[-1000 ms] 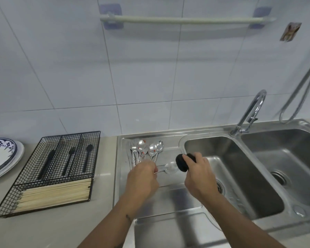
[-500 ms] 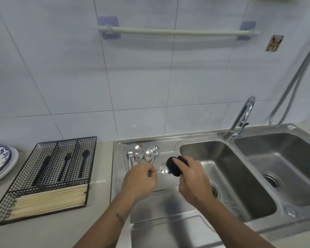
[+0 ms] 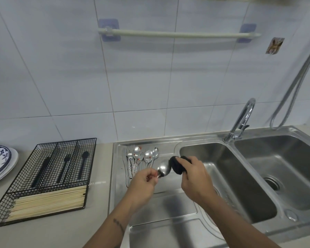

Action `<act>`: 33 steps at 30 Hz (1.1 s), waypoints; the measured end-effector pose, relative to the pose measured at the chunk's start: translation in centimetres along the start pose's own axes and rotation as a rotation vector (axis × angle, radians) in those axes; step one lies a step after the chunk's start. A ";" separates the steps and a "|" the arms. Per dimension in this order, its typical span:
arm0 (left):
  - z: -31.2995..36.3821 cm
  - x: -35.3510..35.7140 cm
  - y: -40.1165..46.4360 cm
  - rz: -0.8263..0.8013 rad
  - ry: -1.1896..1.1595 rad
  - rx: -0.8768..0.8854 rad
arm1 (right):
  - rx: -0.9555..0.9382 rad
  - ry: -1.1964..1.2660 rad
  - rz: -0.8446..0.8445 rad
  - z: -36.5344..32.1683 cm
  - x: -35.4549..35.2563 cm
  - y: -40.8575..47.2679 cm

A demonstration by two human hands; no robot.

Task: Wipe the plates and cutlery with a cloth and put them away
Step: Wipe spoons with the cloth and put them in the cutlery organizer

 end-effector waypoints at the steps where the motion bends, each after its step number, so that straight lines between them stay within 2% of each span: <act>1: -0.1 0.0 0.0 0.018 -0.050 -0.018 | 0.026 0.039 0.009 0.2 0.1 -0.1; 5: -0.2 -0.2 0.3 0.122 -0.213 -0.105 | 0.059 0.230 0.034 -0.3 0.1 -0.4; 8: 0.0 -0.3 0.3 0.219 -0.343 -0.205 | 0.084 0.250 0.027 -0.8 0.1 -0.8; 13: 0.4 -0.4 0.5 0.288 -0.608 -0.263 | 0.071 0.199 -0.043 -1.8 1.1 -1.4; 19: -0.4 -0.4 0.5 0.384 -0.740 -0.261 | -0.073 0.044 -0.074 -4.6 1.7 -3.3; 23: -1.3 -0.3 -0.2 0.433 -0.803 -0.286 | 0.016 -0.097 -0.112 -3.0 1.8 -3.5; 28: -0.9 0.5 -0.4 0.387 -0.939 -0.327 | -0.006 -0.120 -0.147 -3.2 1.7 -2.9; 33: 0.5 1.5 -0.8 0.161 -1.051 -0.302 | 0.037 -0.077 -0.131 -1.3 0.8 -1.9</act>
Point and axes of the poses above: each hand's wrist, its own y-axis towards the middle knuckle, its own x-axis out of the palm, z = x × y, the point moved 5 cm from there along y, towards the middle knuckle, and after that the axes turned 2 degrees about -x, right-handed, at the moved point
